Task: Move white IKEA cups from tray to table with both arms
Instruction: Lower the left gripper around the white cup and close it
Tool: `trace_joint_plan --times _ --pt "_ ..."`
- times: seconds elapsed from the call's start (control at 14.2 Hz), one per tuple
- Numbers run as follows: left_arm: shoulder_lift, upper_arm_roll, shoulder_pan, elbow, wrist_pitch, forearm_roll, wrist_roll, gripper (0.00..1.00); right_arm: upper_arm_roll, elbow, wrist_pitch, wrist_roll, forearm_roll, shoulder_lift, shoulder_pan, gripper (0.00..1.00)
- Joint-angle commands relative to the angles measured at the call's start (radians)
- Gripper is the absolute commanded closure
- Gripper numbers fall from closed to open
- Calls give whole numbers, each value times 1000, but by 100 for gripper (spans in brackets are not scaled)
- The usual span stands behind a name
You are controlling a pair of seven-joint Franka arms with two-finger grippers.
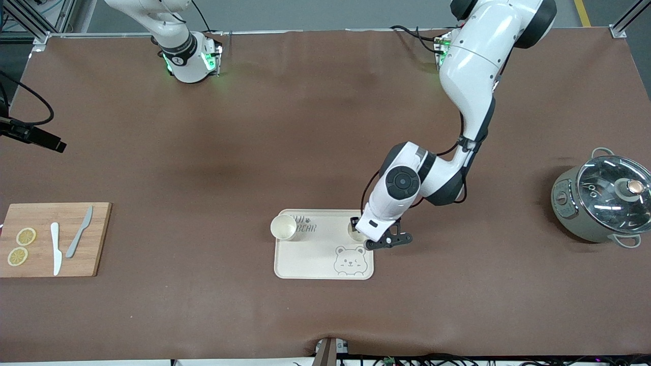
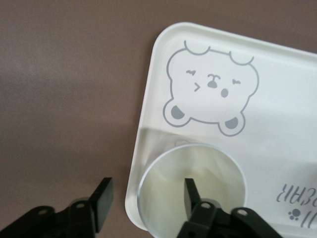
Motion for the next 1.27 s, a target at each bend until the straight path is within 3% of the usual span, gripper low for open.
trace_joint_plan --times 0.0,0.14,0.35,0.63,0.99,1.2 --pt "24 10 -15 19 19 4 -13 67 5 21 -6 4 -22 56 15 0" --pt "27 12 -19 21 19 7 -8 98 5 18 -16 -7 -42 118 19 0" --pt "18 18 -17 24 21 19 -2 100 4 18 -12 -9 -39 141 9 0" --pt "-28 18 1 24 10 119 -10 100 2 16 25 2 -18 164 4 0" --pt "-138 12 95 19 -36 122 -4 100 2 -8 115 20 157 268 16 0" --pt "-196 10 147 15 -102 113 -1 100 5 -4 116 208 312 265 47 0"
